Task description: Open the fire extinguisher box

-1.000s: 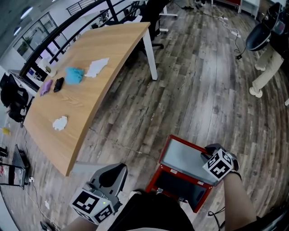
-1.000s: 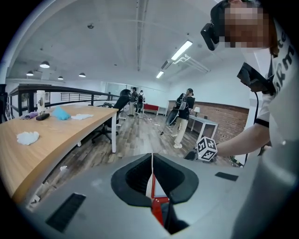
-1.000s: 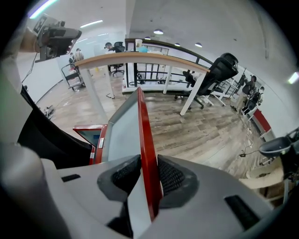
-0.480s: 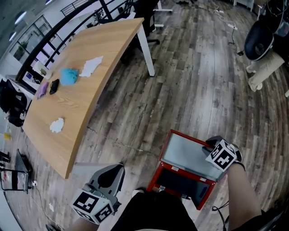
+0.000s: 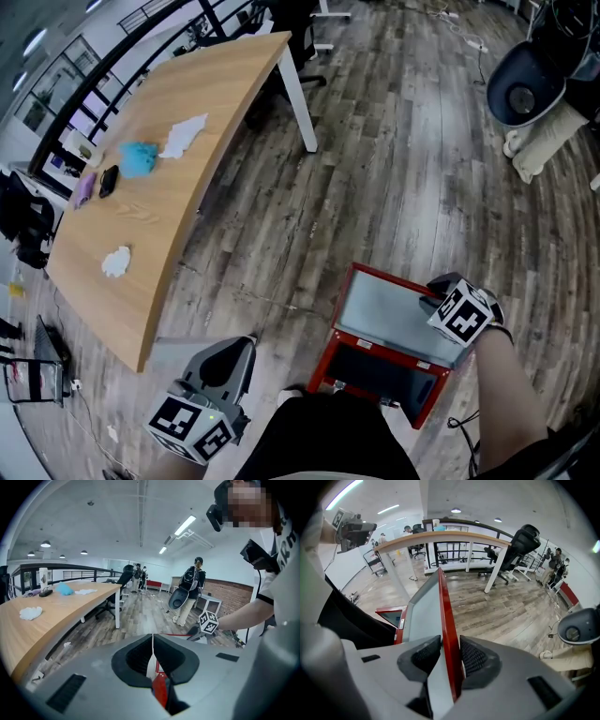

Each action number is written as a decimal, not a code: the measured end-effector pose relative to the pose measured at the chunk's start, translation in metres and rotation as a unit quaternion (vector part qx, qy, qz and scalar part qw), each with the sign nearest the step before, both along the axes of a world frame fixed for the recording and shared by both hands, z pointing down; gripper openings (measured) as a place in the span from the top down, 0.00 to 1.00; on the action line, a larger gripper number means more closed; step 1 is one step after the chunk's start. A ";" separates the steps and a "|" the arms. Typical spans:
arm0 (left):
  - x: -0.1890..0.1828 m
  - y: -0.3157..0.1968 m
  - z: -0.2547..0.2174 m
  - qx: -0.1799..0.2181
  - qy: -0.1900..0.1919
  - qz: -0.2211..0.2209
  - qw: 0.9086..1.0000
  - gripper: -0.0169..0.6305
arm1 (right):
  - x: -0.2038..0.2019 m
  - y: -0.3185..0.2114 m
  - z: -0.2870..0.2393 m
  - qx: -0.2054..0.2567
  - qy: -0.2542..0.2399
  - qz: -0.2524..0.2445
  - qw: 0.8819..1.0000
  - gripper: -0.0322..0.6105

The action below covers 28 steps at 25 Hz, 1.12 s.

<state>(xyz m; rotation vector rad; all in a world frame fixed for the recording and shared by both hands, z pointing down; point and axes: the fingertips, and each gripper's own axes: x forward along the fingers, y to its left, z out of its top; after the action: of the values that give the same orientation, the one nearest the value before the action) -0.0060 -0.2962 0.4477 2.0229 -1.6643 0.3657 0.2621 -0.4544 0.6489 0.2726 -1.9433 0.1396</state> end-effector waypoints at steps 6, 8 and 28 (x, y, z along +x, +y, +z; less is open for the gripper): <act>0.000 -0.001 -0.002 0.006 0.006 -0.001 1.000 0.96 | -0.002 0.007 -0.002 -0.017 -0.003 0.001 1.000 0.70; 0.002 -0.001 -0.003 0.008 0.009 0.001 1.000 0.96 | -0.001 0.007 -0.006 -0.011 -0.002 0.003 1.000 0.70; 0.012 0.003 -0.055 0.077 0.051 0.070 0.993 0.96 | 0.007 0.020 -0.185 0.004 -0.202 0.229 0.952 0.87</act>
<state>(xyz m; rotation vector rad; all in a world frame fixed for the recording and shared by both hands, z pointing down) 0.0065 -0.2937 0.3924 2.2394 -1.5340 0.1836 0.2694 -0.4344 0.4642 0.7472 -2.2523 0.5268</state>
